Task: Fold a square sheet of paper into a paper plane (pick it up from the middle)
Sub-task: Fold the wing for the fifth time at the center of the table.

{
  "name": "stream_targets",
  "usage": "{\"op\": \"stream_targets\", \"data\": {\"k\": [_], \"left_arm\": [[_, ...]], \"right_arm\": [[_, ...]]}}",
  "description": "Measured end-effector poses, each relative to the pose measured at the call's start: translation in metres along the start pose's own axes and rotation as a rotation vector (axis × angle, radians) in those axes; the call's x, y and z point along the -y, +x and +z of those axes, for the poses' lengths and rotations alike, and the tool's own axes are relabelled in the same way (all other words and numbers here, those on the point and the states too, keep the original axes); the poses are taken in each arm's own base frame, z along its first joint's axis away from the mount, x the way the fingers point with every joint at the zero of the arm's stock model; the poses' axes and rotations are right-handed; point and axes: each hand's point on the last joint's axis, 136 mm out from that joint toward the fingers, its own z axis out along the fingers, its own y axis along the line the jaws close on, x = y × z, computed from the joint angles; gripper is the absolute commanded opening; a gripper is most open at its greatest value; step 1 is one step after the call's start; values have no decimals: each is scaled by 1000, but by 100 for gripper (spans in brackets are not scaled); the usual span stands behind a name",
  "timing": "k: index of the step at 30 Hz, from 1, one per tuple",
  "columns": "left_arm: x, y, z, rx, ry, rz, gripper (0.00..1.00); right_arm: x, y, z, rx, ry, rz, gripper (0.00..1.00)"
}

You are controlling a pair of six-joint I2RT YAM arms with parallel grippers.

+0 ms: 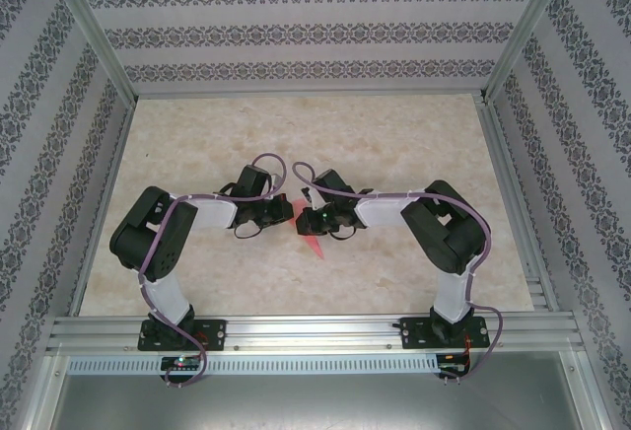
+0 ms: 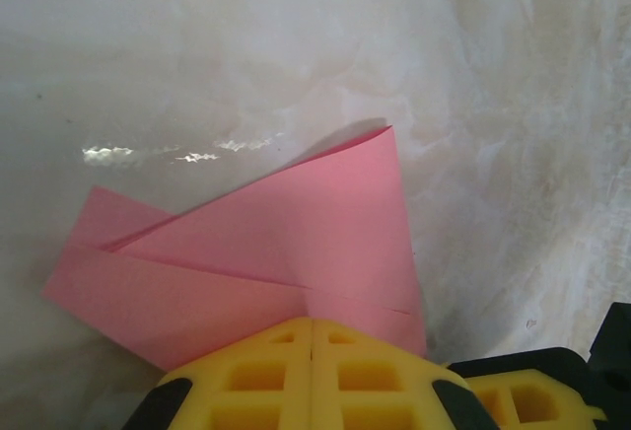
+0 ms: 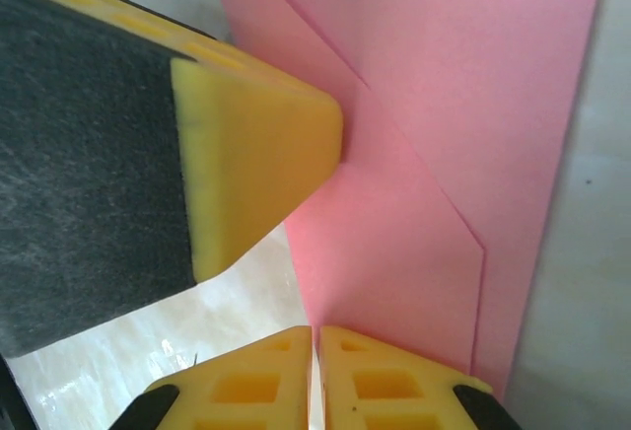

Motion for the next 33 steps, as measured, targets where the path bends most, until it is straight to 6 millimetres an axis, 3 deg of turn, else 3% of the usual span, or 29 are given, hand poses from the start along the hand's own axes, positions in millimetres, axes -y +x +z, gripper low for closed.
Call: {"op": "stream_targets", "data": {"k": [4, 17, 23, 26, 30, 33], "left_arm": [[0, 0, 1, -8, -11, -5, 3], [0, -1, 3, -17, -21, -22, 2], [1, -1, 3, -17, -21, -21, 2], [1, -2, 3, -17, -21, -22, 2], [1, -1, 3, -17, -21, -21, 2], [1, -1, 3, -18, -21, -22, 2]], "right_arm": [[1, 7, -4, -1, -5, -19, 11], [12, 63, -30, -66, -5, -51, 11], [13, 73, -40, -86, 13, -51, 11], [6, 63, -42, -73, 14, -61, 12], [-17, 25, -42, -10, -18, -97, 12], [-24, 3, -31, 16, -33, -112, 11]]}}
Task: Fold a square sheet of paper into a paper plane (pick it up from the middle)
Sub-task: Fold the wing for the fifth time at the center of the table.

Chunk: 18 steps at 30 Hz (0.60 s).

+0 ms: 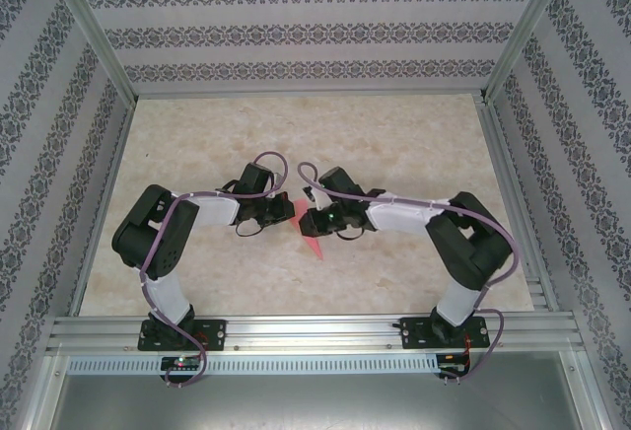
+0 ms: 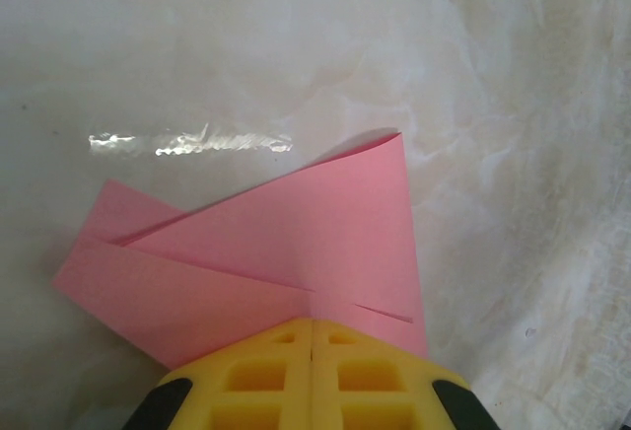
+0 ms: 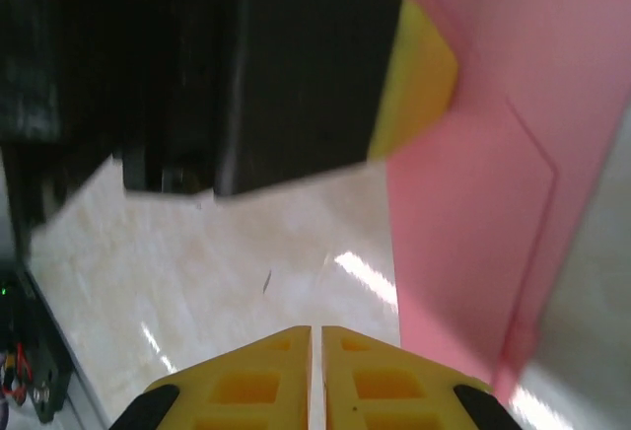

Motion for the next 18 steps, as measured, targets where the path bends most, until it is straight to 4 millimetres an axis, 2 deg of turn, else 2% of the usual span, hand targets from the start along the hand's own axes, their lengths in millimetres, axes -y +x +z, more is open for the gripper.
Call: {"op": "stream_targets", "data": {"k": [2, 7, 13, 18], "left_arm": [[0, 0, 0, 0, 0, 0, 2], [0, 0, 0, 0, -1, 0, 2], [0, 0, 0, -5, -5, -3, 2], [-1, 0, 0, -5, -9, -5, 2]], "right_arm": [[5, -1, 10, -13, 3, 7, 11], [18, 15, 27, -71, 22, 37, 10], [19, 18, 28, -64, 12, 30, 9], [22, 32, 20, -52, 5, 16, 8]]}}
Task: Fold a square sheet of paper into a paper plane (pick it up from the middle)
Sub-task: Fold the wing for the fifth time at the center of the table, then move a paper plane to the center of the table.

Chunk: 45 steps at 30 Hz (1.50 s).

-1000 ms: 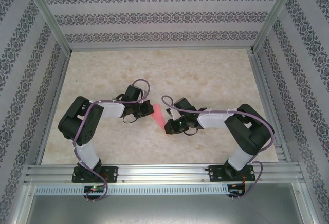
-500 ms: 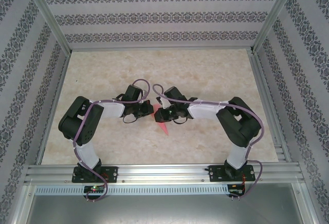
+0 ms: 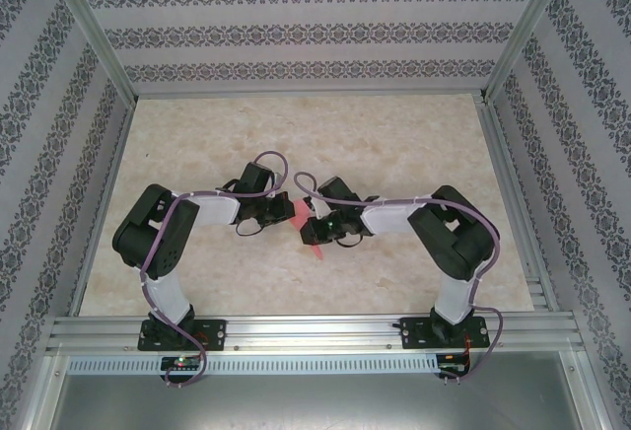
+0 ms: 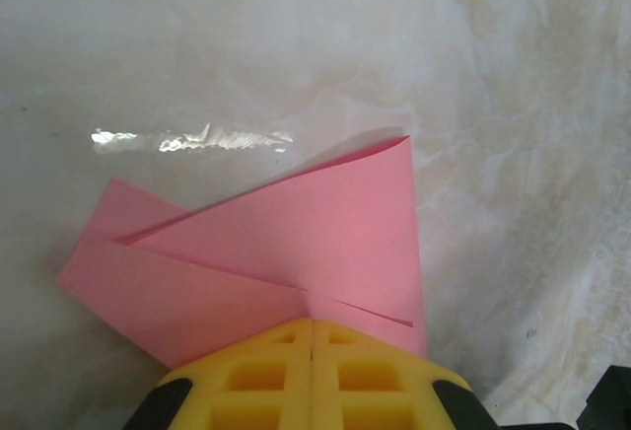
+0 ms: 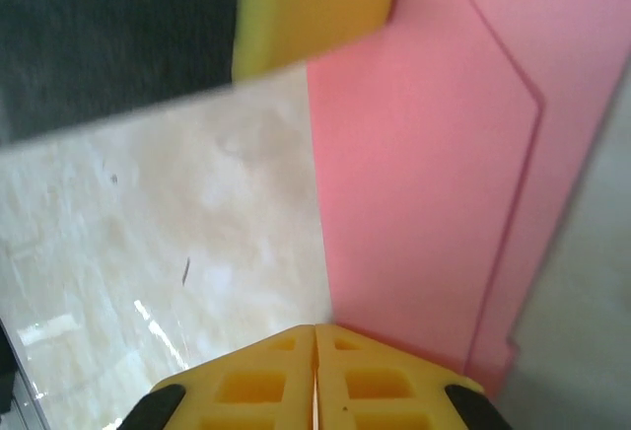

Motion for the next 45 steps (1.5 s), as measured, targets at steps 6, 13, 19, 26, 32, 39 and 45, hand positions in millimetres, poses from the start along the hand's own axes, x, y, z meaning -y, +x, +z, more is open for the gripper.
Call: {"op": "stream_targets", "data": {"k": [6, 13, 19, 26, 32, 39, 45], "left_arm": [[0, 0, 1, -4, -4, -2, 2], [1, 0, 1, -8, -7, -3, 3], [3, -5, 0, -10, -22, -1, 8], [18, -18, -18, 9, -76, 21, 31], [53, -34, -57, 105, -138, 71, 45], [64, -12, -65, 112, -348, 123, 57], [67, 9, -42, 73, -499, 163, 59]], "right_arm": [[0, 29, -12, -16, -2, -13, 8], [1, 64, -26, -70, 12, -8, 9], [5, 64, -44, -47, 65, 11, 21], [-4, -15, -97, 232, 146, -12, 52], [36, -59, -141, 396, 251, 98, 67], [72, -60, -154, 446, 319, 169, 88], [95, -43, -158, 463, 374, 212, 94]]}}
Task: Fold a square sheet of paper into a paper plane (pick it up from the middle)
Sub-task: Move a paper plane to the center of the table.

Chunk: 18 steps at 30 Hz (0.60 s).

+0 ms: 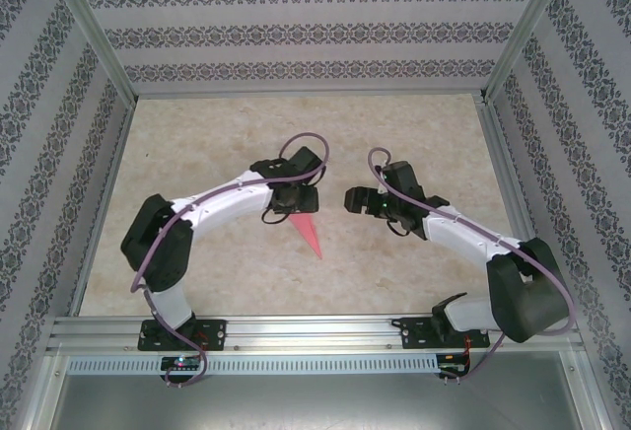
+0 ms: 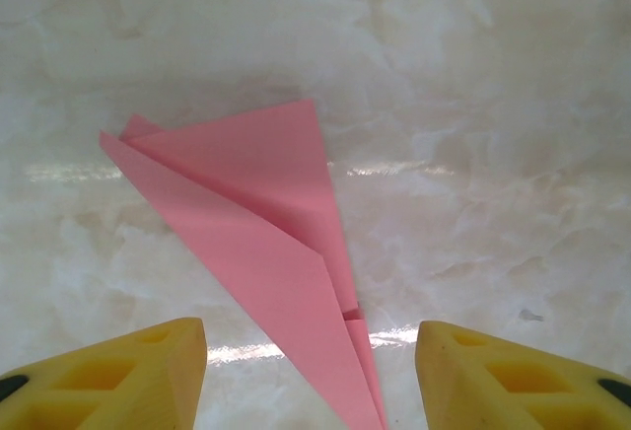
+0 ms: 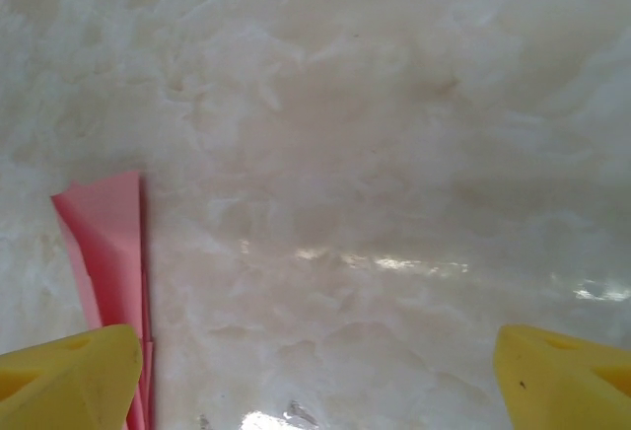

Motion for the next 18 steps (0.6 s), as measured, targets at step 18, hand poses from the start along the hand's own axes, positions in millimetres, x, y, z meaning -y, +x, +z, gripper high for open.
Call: {"op": "stream_targets", "data": {"k": [18], "left_arm": [[-16, 16, 44, -77, -238, -3, 38]], "right_arm": [[12, -12, -2, 68, 43, 26, 95]]}}
